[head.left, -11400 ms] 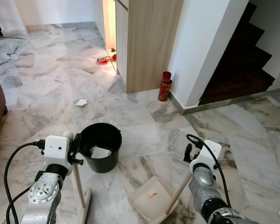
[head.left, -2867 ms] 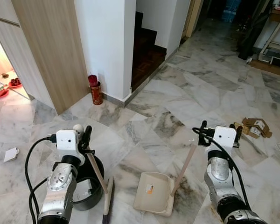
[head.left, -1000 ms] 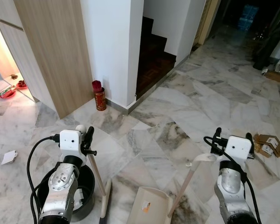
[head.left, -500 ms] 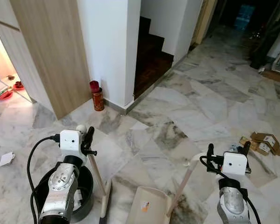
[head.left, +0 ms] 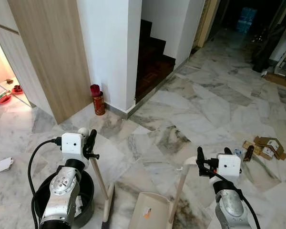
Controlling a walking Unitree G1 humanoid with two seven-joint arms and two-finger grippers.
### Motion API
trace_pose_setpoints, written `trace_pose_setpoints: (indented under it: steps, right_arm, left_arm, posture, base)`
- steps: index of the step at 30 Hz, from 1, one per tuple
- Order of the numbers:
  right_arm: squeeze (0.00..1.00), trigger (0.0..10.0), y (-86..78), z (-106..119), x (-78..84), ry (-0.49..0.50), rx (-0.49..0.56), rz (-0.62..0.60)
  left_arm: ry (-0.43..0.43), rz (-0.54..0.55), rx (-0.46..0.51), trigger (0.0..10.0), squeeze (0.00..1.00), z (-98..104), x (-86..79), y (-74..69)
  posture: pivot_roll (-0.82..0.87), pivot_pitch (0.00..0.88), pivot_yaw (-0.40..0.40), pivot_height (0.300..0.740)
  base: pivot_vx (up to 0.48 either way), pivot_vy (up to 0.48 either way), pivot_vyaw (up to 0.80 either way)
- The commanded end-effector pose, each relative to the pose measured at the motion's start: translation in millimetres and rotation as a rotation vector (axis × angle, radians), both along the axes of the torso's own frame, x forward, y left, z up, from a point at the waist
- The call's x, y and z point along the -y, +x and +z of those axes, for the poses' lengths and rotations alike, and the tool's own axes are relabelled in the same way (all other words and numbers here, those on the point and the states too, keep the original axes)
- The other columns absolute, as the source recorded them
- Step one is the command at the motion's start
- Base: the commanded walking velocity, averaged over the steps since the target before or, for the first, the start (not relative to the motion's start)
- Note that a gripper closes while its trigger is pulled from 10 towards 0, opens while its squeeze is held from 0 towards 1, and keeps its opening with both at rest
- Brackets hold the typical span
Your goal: Sweep floor
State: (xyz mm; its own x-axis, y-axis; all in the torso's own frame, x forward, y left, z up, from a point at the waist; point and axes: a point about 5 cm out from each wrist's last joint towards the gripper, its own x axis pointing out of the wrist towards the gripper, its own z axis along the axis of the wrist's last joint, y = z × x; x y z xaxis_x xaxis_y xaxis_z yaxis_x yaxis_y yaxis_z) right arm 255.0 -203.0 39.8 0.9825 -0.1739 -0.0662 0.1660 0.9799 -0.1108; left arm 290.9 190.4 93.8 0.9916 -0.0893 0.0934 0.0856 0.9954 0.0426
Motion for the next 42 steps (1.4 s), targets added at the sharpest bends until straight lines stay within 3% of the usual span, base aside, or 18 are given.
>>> trace_pose_setpoints:
  steps: [1,5,8,14,15,17,18,21,24,26,27,32,38,42]
  right_arm:
    - [0.0,10.0,3.5,5.4,11.0,-0.034,0.013,-0.068]
    - [0.0,10.0,6.3,10.1,14.4,-0.021,0.042,-0.099]
    - [0.0,10.0,9.2,14.8,7.3,0.057,0.076,-0.074]
    - [0.0,10.0,6.3,14.8,-0.4,0.079,0.076,-0.047]
    - [0.62,10.0,4.8,12.8,-1.0,0.105,0.068,-0.057]
    - [0.62,10.0,3.6,11.2,-1.8,0.132,0.061,-0.063]
    - [1.0,10.0,2.6,9.4,-2.3,0.167,0.052,-0.076]
    - [1.0,10.0,-2.7,0.5,-2.6,0.262,0.006,-0.114]
    - [1.0,10.0,-6.6,-4.8,-3.3,0.278,-0.032,-0.135]
    - [0.95,10.0,-8.3,-11.5,-5.5,0.331,-0.067,-0.141]
    - [0.0,10.0,-9.8,-16.3,-5.8,0.351,-0.091,-0.147]
    - [0.0,10.0,-11.8,-21.7,-6.5,0.353,-0.119,-0.139]
    - [0.0,10.0,-13.0,-31.2,-18.5,0.413,-0.185,-0.005]
    - [0.0,10.0,-14.3,-32.5,-18.6,0.421,-0.177,0.003]
  left_arm:
    - [0.002,-0.013,0.049,10.0,0.0,10.6,3.5,3.2]
    - [0.002,-0.014,0.049,10.0,0.0,10.6,3.6,3.5]
    - [0.003,-0.01,0.05,10.0,0.0,10.8,3.1,3.6]
    - [0.005,-0.008,0.048,10.0,0.0,11.3,2.2,3.8]
    - [0.006,-0.009,0.047,10.0,0.0,11.2,2.3,3.7]
    - [0.007,-0.01,0.046,10.0,0.0,11.1,2.5,3.6]
    - [0.007,-0.01,0.046,10.0,0.0,11.1,2.5,3.6]
    - [0.007,-0.009,0.044,10.0,0.0,11.1,2.3,3.6]
    - [0.008,-0.009,0.043,10.0,0.0,11.0,2.0,3.8]
    - [0.008,-0.009,0.04,10.0,0.0,10.5,2.0,3.6]
    - [0.008,-0.009,0.039,10.0,0.0,10.2,2.2,3.5]
    - [0.009,-0.008,0.04,10.0,0.0,10.5,1.8,3.5]
    - [0.011,-0.003,0.043,10.0,0.0,11.1,0.5,3.3]
    - [0.01,-0.002,0.047,10.0,0.0,11.6,0.4,3.3]
  posture:
    - [0.08,0.0,-0.066,0.74]
    - [0.08,0.0,-0.068,0.74]
    - [0.09,0.0,-0.069,0.74]
    - [0.08,0.0,-0.067,0.74]
    - [0.08,0.0,-0.067,0.74]
    - [0.08,0.0,-0.067,0.74]
    - [0.08,0.0,-0.068,0.74]
    - [0.09,0.0,-0.07,0.74]
    - [0.08,0.0,-0.07,0.74]
    - [0.08,0.0,-0.07,0.74]
    - [0.09,0.0,-0.07,0.74]
    - [0.09,0.001,-0.071,0.74]
    - [0.09,0.001,-0.07,0.74]
    - [0.09,0.003,-0.07,0.74]
  base:
    - [0.0,0.0,0.0]
    - [0.0,0.0,0.0]
    - [0.0,0.0,0.0]
    - [0.0,0.0,0.0]
    - [0.0,0.0,0.0]
    - [0.0,0.0,0.0]
    - [0.0,0.0,0.0]
    - [0.0,0.0,0.0]
    - [0.0,0.0,0.0]
    - [0.0,0.0,0.0]
    - [0.0,0.0,0.0]
    - [0.0,0.0,0.0]
    - [0.0,0.0,0.0]
    - [0.0,0.0,0.0]
